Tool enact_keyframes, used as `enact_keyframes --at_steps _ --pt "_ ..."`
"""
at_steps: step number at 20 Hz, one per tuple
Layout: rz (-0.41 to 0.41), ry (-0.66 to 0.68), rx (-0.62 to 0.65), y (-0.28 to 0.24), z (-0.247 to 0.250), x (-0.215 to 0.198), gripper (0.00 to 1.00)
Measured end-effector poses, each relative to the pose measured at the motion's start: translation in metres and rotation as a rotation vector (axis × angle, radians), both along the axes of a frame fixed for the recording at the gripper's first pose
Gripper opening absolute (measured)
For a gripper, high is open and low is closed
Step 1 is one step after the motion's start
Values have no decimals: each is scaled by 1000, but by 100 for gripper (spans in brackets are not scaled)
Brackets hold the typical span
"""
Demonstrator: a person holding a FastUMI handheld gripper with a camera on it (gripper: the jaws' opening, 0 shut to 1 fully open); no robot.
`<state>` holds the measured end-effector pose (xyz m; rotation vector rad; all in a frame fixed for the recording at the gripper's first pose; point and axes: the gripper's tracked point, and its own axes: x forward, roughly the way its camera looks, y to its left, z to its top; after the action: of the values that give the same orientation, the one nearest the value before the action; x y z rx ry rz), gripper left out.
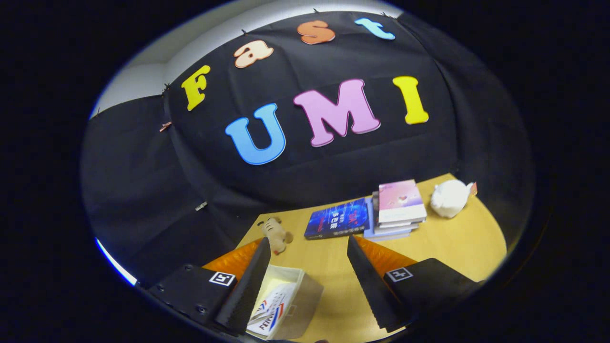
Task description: Open the storage box then place both shoes into the box .Put the left shoe in first, then the right shoe, with the right side of both shoes facing outward in a uniform manner.
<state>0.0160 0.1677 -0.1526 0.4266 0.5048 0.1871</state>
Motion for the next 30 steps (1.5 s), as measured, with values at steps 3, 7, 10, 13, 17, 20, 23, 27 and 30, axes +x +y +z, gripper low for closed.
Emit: enact_keyframes --at_steps 3,7,10,13,17,20,23,27,30 --pt "-30 -145 -137 -41 35 5 98" --pt "-59 -280 -286 -86 77 2 98" --pt "-89 -342 -309 -110 100 -7 98" --pt "-162 -442 -387 -147 128 -12 96" --pt "-223 -552 -393 -168 154 -21 96" --pt "-195 -536 -387 -164 139 -26 96" --pt "-149 -492 -383 -167 123 -27 96" --pt "-106 -491 -378 -170 114 -28 96" --pt "-64 -491 -355 -171 107 -26 96"
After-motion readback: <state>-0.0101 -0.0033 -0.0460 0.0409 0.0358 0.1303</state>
